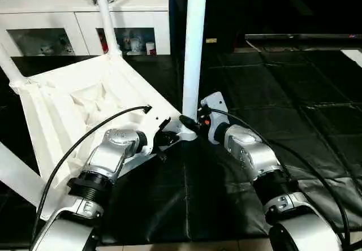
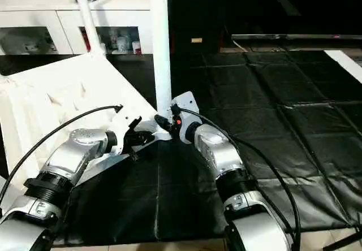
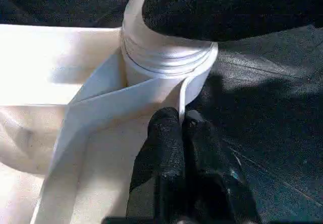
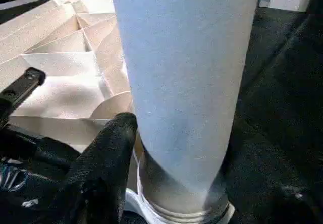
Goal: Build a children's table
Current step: Rotate leg to tighten
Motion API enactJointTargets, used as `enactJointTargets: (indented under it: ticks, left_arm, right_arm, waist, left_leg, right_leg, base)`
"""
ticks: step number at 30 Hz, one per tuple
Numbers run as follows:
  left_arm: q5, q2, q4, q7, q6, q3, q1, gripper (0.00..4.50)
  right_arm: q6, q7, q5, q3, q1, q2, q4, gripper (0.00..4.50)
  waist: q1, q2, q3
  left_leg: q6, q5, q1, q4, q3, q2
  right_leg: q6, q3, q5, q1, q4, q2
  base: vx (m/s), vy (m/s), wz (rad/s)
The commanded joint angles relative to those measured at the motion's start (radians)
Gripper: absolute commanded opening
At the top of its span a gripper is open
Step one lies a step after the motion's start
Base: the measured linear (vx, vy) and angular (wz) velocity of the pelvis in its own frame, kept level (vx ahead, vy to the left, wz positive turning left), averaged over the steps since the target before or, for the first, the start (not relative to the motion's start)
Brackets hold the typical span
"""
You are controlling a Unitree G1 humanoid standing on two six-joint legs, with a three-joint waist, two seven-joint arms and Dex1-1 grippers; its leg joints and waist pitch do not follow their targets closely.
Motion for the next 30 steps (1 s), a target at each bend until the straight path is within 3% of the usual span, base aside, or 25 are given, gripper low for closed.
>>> enactJointTargets:
  ticks: [1, 6, 7, 14, 16, 23, 26, 30]
  left_arm:
    - [-0.021, -0.022, -0.027, -0.055, -0.058, -0.044, -0.006, 0.0]
    - [-0.029, 0.018, -0.054, -0.159, -0.107, -0.069, 0.015, 0.0]
    - [-0.027, 0.051, -0.061, -0.233, -0.145, -0.092, 0.024, 0.0]
    - [-0.048, 0.126, -0.062, -0.422, -0.205, -0.129, 0.03, 0.0]
    - [-0.053, 0.133, -0.063, -0.446, -0.21, -0.129, 0.029, 0.0]
    - [-0.066, 0.179, -0.09, -0.568, -0.244, -0.168, 0.039, 0.0]
    - [-0.063, 0.189, -0.1, -0.599, -0.25, -0.182, 0.042, 0.0]
    - [-0.053, 0.197, -0.109, -0.621, -0.262, -0.199, 0.046, 0.0]
  right_arm:
    - [0.03, 0.135, 0.029, 0.083, 0.032, 0.031, -0.022, 3.1]
    - [0.017, 0.238, 0.04, 0.076, 0.056, -0.047, -0.073, 3.5]
    - [0.016, 0.321, 0.048, 0.084, 0.068, -0.106, -0.111, 3.58]
    - [0.013, 0.607, 0.084, 0.111, 0.078, -0.256, -0.181, 4.23]
    - [0.004, 0.645, 0.082, 0.118, 0.073, -0.271, -0.175, 4.37]
    - [-0.006, 0.851, 0.122, 0.15, 0.049, -0.327, -0.152, 4.37]
    - [-0.022, 0.896, 0.128, 0.149, 0.04, -0.329, -0.136, 4.22]
    - [-0.025, 0.935, 0.136, 0.149, 0.028, -0.32, -0.109, 3.69]
  waist:
    - [0.013, 0.001, -0.057]
    - [0.019, 0.003, -0.059]
    - [0.021, 0.003, -0.06]
    - [0.06, 0.004, -0.057]
    - [0.065, 0.003, -0.059]
    - [0.074, -0.006, -0.059]
    - [0.077, -0.011, -0.059]
    - [0.079, -0.011, -0.057]
  left_leg:
    - [0.039, -0.241, -0.022, -0.069, 0.023, -0.02]
    - [0.051, -0.207, -0.021, -0.067, 0.025, -0.017]
    - [0.055, -0.199, -0.021, -0.067, 0.026, -0.016]
    - [0.061, -0.221, -0.009, -0.067, 0.033, -0.006]
    - [0.056, -0.214, -0.014, -0.067, 0.032, -0.005]
    - [0.061, -0.187, -0.021, -0.065, 0.031, -0.005]
    - [0.065, -0.177, -0.023, -0.065, 0.031, -0.005]
    - [0.059, -0.188, -0.02, -0.066, 0.031, -0.003]
  right_leg:
    - [-0.194, 0.028, -0.287, 0.066, -0.082, -0.025]
    - [-0.223, 0.029, -0.221, 0.068, -0.076, -0.025]
    - [-0.233, 0.03, -0.199, 0.068, -0.073, -0.025]
    - [-0.246, 0.033, -0.201, 0.06, -0.07, -0.025]
    - [-0.247, 0.034, -0.199, 0.064, -0.067, -0.027]
    - [-0.242, 0.033, -0.202, 0.066, -0.066, -0.03]
    - [-0.242, 0.033, -0.211, 0.066, -0.063, -0.031]
    - [-0.24, 0.033, -0.233, 0.063, -0.065, -0.032]
  base:
    - [0.0, 0.0, 0.0]
    - [0.0, 0.0, 0.0]
    - [0.0, 0.0, 0.0]
    - [0.0, 0.0, 0.0]
    - [0.0, 0.0, 0.0]
    - [0.0, 0.0, 0.0]
    - [0.0, 0.0, 0.0]
    - [0.0, 0.0, 0.0]
